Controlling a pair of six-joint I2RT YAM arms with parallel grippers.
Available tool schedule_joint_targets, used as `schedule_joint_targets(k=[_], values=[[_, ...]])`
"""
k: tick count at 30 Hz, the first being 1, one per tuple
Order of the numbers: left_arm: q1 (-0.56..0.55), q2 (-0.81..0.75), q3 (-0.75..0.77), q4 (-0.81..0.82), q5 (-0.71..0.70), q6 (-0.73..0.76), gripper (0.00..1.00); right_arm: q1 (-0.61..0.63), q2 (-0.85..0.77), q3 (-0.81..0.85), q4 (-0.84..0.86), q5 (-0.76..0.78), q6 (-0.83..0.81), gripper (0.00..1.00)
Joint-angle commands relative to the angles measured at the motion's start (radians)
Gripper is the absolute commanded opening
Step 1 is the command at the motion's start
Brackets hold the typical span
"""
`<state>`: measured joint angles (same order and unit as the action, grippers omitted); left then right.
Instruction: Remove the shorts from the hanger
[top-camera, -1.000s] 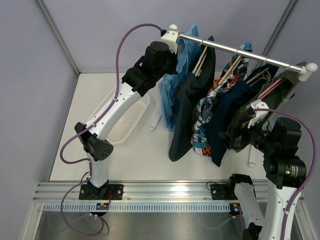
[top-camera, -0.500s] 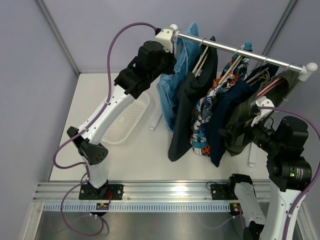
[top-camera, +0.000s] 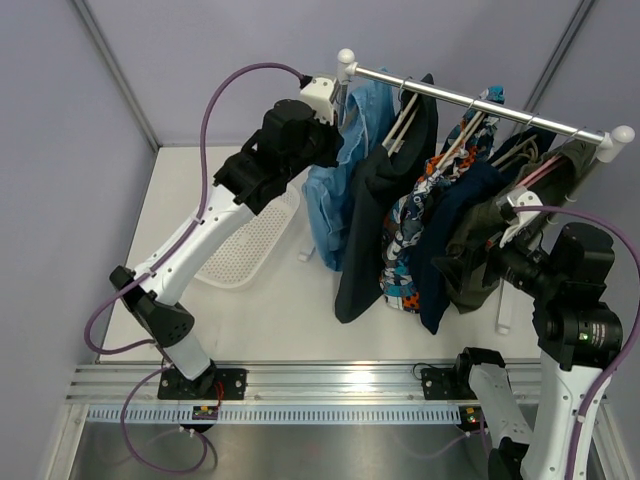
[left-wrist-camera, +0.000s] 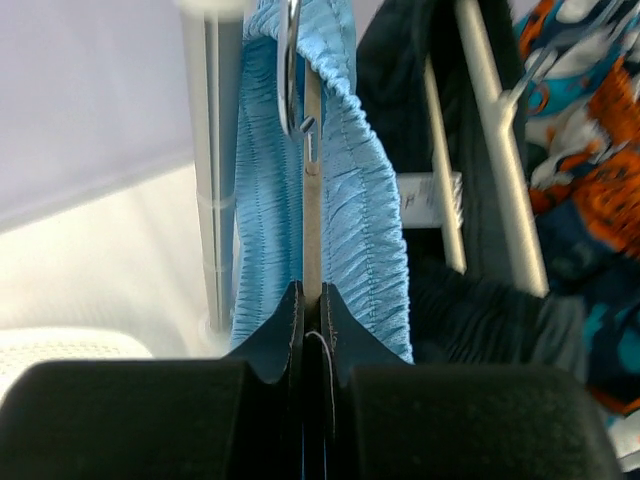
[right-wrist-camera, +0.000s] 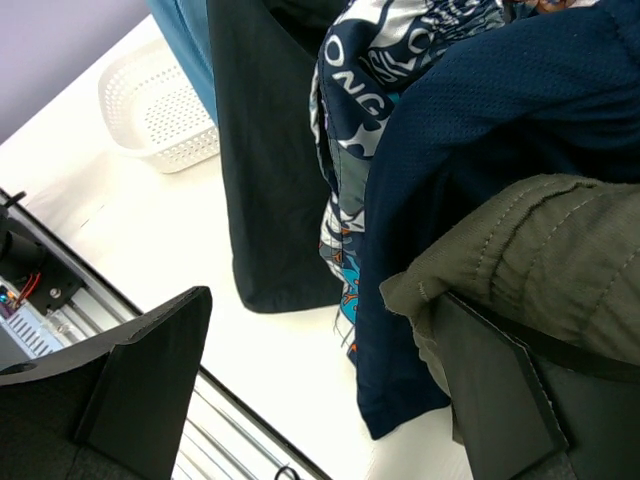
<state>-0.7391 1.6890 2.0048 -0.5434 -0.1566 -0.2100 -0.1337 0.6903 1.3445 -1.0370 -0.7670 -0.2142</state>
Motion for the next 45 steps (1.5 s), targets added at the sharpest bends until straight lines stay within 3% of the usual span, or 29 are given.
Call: schedule_joint_targets(k=[1, 7, 12, 19, 21, 28, 35, 37, 45], values=[[-0.005, -0.132, -0.081, 0.135, 0.012, 0.003, 0.0, 0.0, 0.049, 0.042, 0.04, -0.069, -0.001, 1.0], [-0.005, -0.262, -0.251, 0.168, 0.014, -0.002, 0.0, 0.0, 0.069, 0.042, 0.098, 0.056, 0.047, 0.99], [-0.005, -0.369, -0.379, 0.184, 0.022, -0.037, 0.0, 0.0, 0.006, 0.013, 0.189, 0.412, 0.176, 1.0], [-0.005, -0.495, -0.529, 0.203, 0.034, -0.062, 0.0, 0.0, -0.153, 0.028, 0.221, 0.526, 0.141, 1.0], [-0.005, -0.518, -0.567, 0.203, 0.04, -0.065, 0.0, 0.0, -0.164, 0.051, 0.229, 0.474, 0.121, 1.0], [-0.005, -0.623, -0.656, 0.192, 0.094, -0.065, 0.0, 0.0, -0.071, 0.128, 0.14, -0.081, -0.065, 0.99], [-0.005, -0.71, -0.738, 0.177, 0.15, -0.1, 0.0, 0.015, 0.173, 0.249, 0.153, -0.227, -0.03, 0.95], [-0.005, -0.727, -0.761, 0.194, 0.179, -0.133, 0.0, 0.067, 0.257, 0.304, 0.163, -0.172, -0.01, 0.93], [-0.005, -0.766, -0.871, 0.246, 0.204, -0.261, 0.0, 0.627, 0.596, 0.537, 0.1, 0.21, 0.031, 0.88]])
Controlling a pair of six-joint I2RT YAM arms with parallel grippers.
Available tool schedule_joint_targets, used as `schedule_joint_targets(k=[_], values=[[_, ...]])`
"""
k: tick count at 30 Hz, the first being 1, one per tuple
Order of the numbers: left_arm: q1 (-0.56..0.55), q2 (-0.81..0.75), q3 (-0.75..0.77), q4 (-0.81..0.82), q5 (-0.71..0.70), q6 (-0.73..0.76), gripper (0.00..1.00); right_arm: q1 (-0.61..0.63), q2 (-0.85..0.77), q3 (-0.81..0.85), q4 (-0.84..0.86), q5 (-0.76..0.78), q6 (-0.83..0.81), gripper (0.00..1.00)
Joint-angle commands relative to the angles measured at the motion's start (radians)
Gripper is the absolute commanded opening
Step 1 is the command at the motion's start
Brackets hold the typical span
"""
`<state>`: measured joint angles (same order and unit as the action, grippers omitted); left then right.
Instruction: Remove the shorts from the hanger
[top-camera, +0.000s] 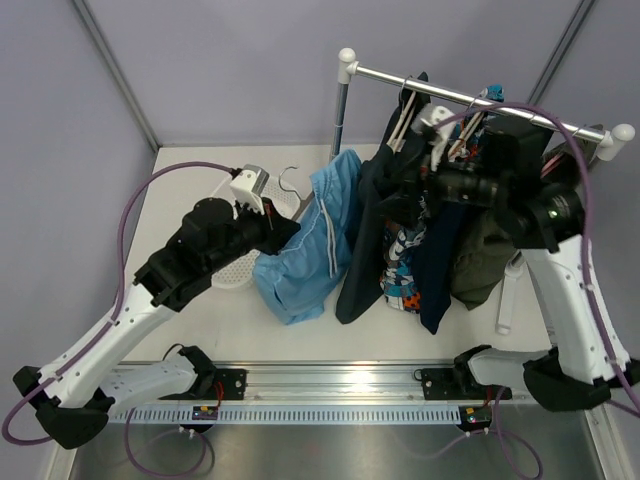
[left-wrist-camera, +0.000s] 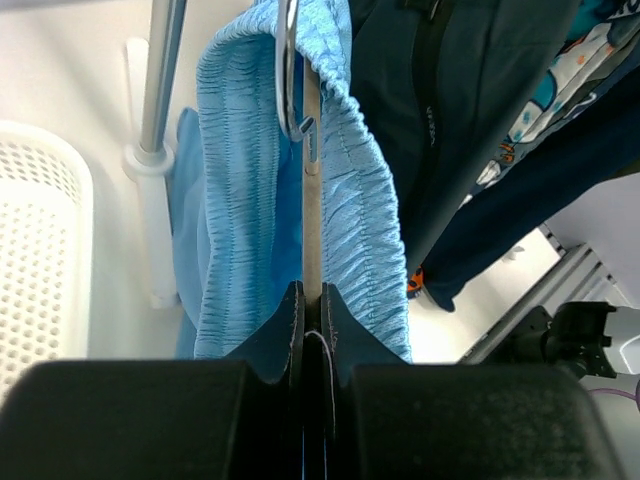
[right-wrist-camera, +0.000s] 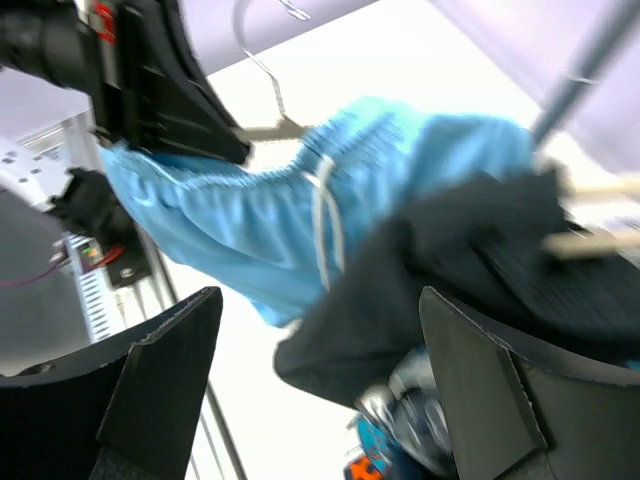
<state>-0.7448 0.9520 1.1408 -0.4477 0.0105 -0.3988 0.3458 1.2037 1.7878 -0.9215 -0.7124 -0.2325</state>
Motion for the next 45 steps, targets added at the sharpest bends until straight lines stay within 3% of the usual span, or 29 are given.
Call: schedule_joint_targets(k=[1, 4, 9, 14, 24, 36, 43, 44, 45], values=[[-0.001, -0.029, -0.01, 0.146, 0.036, -0.08, 0.0, 0.188, 0.117, 0.12, -0.02, 0.219, 0.065, 0.88], [-0.004, -0.035, -0.033, 0.144, 0.006, -0.104, 0.0, 0.321, 0.242, 0.197, -0.014, 0.362, 0.166, 0.88], [-0.004, -0.048, -0.047, 0.145, -0.056, -0.132, 0.0, 0.435, 0.429, 0.289, 0.004, 0.592, 0.425, 0.88], [-0.005, -0.07, -0.056, 0.136, -0.086, -0.146, 0.0, 0.512, 0.456, 0.249, 0.055, 0.743, 0.443, 0.85], [-0.005, -0.088, -0.085, 0.149, -0.101, -0.155, 0.0, 0.516, 0.477, 0.206, 0.105, 0.821, 0.395, 0.58], [-0.005, -0.114, -0.082, 0.15, -0.087, -0.143, 0.0, 0.516, 0.523, 0.205, 0.142, 0.792, 0.366, 0.45], [-0.005, -0.156, -0.118, 0.153, -0.083, -0.158, 0.0, 0.516, 0.539, 0.208, 0.145, 0.814, 0.36, 0.2], [-0.005, -0.16, -0.124, 0.155, -0.081, -0.158, 0.0, 0.515, 0.539, 0.206, 0.148, 0.817, 0.355, 0.15], [-0.005, -0.174, -0.133, 0.155, -0.08, -0.158, 0.0, 0.51, 0.539, 0.208, 0.151, 0.823, 0.352, 0.02]])
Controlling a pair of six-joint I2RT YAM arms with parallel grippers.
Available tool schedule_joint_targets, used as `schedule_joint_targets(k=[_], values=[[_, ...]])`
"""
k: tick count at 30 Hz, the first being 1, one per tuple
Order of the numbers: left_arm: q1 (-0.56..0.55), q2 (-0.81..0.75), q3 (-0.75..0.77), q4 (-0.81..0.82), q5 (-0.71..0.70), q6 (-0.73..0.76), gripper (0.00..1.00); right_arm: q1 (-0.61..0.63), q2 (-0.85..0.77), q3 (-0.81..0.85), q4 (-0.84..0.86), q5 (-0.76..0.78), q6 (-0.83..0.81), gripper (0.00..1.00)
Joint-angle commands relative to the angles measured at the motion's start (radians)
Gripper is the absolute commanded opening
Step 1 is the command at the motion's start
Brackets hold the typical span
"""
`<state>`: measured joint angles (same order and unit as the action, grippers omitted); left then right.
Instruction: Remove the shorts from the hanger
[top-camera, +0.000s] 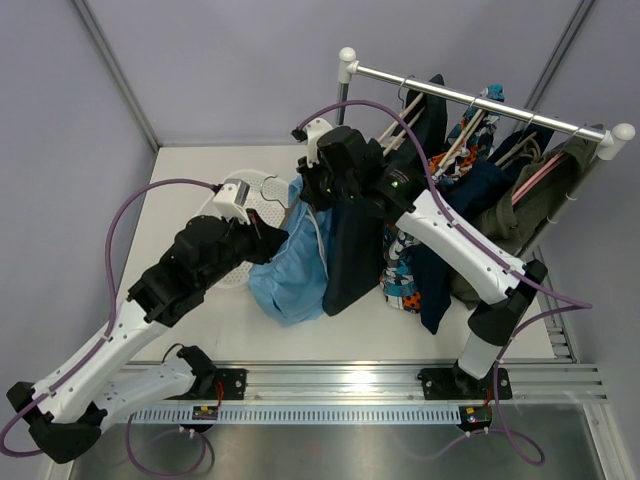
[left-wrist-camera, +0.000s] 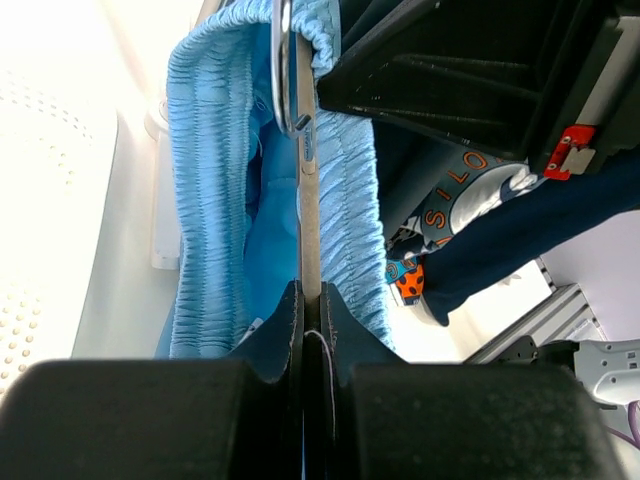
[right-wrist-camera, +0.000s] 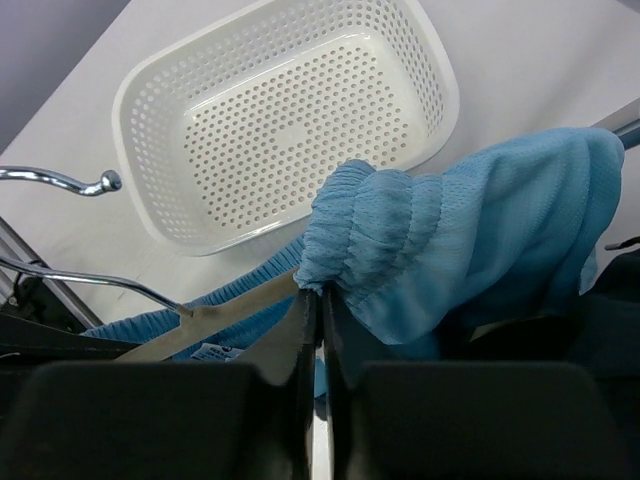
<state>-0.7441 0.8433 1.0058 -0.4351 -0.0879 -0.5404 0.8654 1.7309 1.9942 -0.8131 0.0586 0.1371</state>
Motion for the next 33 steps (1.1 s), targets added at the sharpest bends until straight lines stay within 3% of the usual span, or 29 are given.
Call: schedule_joint_targets(k=[1, 17, 33], values=[[-0.006, -0.072, -0.001, 0.142, 0.023, -0.016, 0.0, -0.012, 0.01, 0.002, 0.052, 0.052, -0.019, 0.0], [-0.006, -0.243, -0.116, -0.034, 0.123, 0.068, 0.0, -0.238, 0.044, 0.144, 0.16, 0.133, -0.122, 0.0], [-0.006, -0.27, -0.125, -0.068, 0.326, 0.197, 0.0, -0.27, 0.078, 0.129, 0.27, 0.236, -0.189, 0.0]])
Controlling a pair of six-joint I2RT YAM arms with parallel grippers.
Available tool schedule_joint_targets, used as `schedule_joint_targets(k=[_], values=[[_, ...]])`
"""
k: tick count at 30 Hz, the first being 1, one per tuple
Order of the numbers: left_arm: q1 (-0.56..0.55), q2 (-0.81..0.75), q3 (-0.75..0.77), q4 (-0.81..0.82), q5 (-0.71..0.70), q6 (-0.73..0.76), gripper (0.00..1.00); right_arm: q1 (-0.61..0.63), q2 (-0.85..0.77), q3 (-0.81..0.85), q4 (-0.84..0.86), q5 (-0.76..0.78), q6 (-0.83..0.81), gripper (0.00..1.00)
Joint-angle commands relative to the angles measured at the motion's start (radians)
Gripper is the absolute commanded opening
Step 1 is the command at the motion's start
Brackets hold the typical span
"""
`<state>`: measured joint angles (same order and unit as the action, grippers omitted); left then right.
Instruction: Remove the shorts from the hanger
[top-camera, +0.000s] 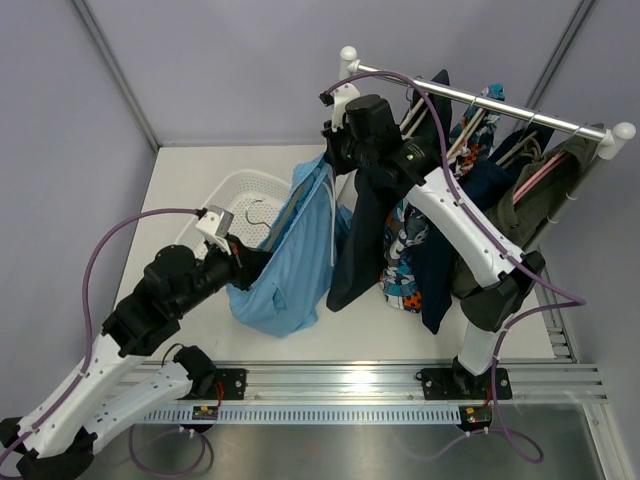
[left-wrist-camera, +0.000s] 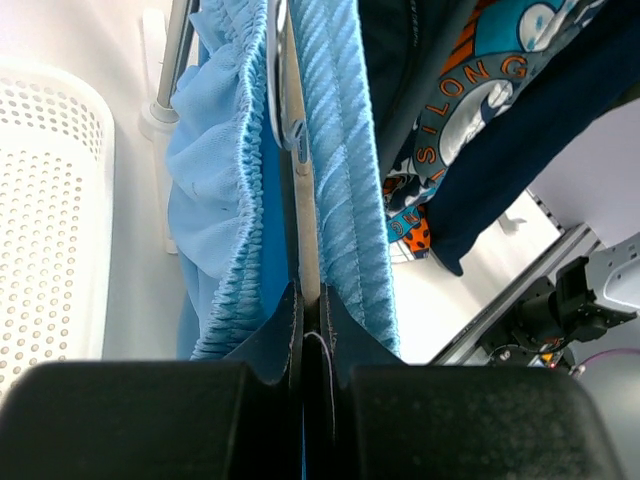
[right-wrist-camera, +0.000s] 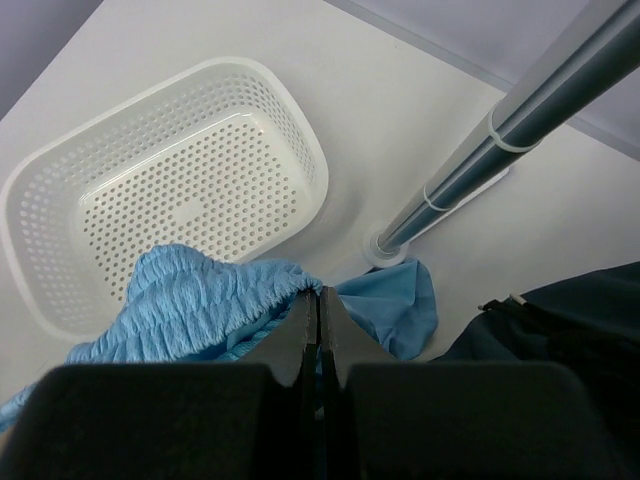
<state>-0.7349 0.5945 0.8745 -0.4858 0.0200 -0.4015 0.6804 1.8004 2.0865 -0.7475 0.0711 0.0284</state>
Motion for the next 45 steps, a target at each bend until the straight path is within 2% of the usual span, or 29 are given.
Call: schedule_joint_targets(k=[1, 6, 15, 19, 25, 27, 28, 31, 37, 41, 45], values=[[-0.015, -0.012, 0.001, -0.033, 0.224, 0.061, 0.0, -0.097, 0.011, 0.062, 0.211, 0.232, -0.085, 0.0], [-0.015, -0.022, -0.017, -0.076, 0.229, 0.079, 0.0, -0.125, 0.031, 0.138, 0.206, 0.251, -0.1, 0.0], [-0.015, -0.065, -0.013, -0.082, 0.195, 0.104, 0.0, -0.128, -0.012, -0.009, 0.227, 0.246, -0.122, 0.0], [-0.015, -0.085, 0.003, -0.054, 0.161, 0.095, 0.0, -0.13, -0.052, -0.124, 0.249, 0.243, -0.148, 0.0], [-0.015, -0.111, -0.032, 0.088, 0.066, 0.055, 0.0, -0.13, -0.139, -0.287, 0.263, 0.07, -0.208, 0.0], [-0.014, -0.105, -0.051, 0.153, 0.029, 0.032, 0.0, -0.13, -0.185, -0.347, 0.249, -0.066, -0.231, 0.0], [-0.014, -0.101, -0.072, 0.202, -0.009, 0.021, 0.0, -0.13, -0.219, -0.368, 0.244, -0.194, -0.252, 0.0], [-0.014, -0.067, -0.11, 0.323, -0.09, -0.04, 0.0, -0.128, -0.272, -0.434, 0.229, -0.377, -0.28, 0.0], [-0.014, 0.047, -0.195, 0.556, -0.191, -0.154, 0.0, -0.13, -0.309, -0.473, 0.188, -0.507, -0.284, 0.0], [-0.014, 0.111, -0.19, 0.656, -0.299, -0.16, 0.0, -0.108, -0.331, -0.503, 0.156, -0.606, -0.304, 0.0], [-0.014, 0.169, -0.154, 0.736, -0.373, -0.14, 0.0, -0.044, -0.348, -0.555, 0.132, -0.623, -0.326, 0.0]])
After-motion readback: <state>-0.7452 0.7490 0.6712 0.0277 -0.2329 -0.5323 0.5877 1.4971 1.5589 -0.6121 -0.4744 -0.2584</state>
